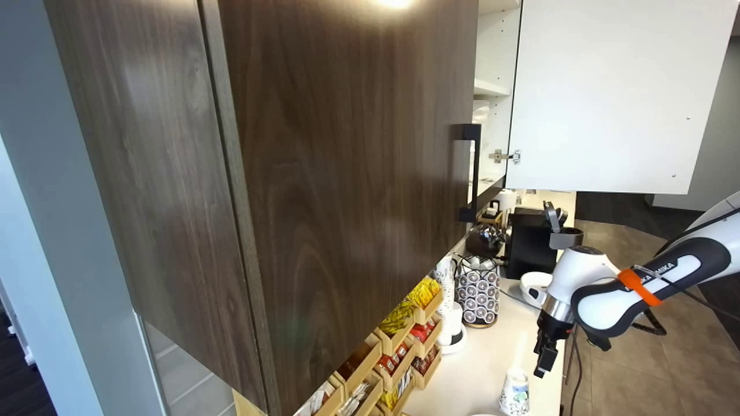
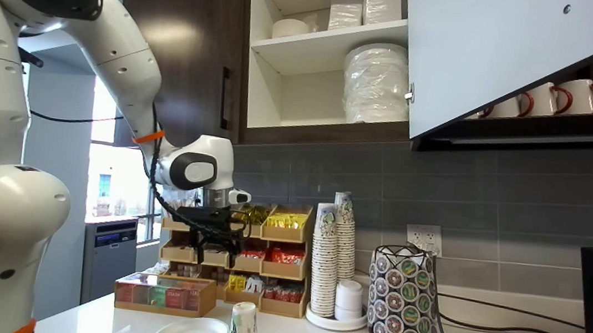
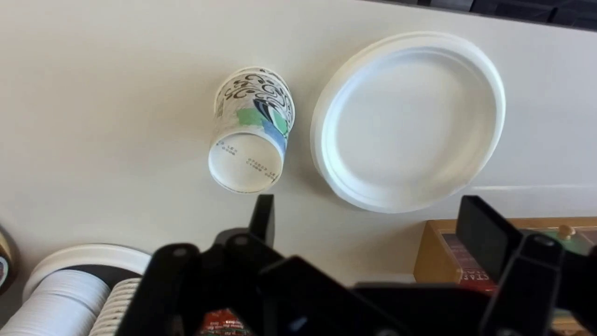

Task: Unstack the two coffee cups on the counter

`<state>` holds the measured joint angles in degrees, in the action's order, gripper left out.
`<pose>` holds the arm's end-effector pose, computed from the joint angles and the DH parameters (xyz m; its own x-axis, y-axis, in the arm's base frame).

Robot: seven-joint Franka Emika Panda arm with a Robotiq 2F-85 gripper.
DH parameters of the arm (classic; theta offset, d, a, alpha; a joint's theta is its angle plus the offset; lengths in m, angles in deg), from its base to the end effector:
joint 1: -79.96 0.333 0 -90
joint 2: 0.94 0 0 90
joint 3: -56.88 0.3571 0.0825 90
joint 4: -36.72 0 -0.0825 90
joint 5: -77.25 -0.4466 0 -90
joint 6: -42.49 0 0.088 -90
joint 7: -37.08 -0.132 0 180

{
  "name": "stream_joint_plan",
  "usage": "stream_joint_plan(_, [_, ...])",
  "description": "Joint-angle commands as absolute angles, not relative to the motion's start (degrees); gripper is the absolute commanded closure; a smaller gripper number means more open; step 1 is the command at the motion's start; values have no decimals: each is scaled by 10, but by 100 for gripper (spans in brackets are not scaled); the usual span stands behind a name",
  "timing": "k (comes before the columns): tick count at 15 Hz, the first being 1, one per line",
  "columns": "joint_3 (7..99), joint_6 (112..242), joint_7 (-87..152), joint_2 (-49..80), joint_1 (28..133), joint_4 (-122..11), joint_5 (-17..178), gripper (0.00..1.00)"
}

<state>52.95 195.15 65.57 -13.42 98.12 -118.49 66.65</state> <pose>0.4353 0.1086 0.2788 0.8166 0.5411 0.2010 0.5579 -0.8292 -0.0341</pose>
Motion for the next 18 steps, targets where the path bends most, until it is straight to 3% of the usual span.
stream_joint_plan(1, [564,1991,597,-65,939,-1171,700,0])
stream_joint_plan(18, [605,1988,519,128,867,-1030,805,0])
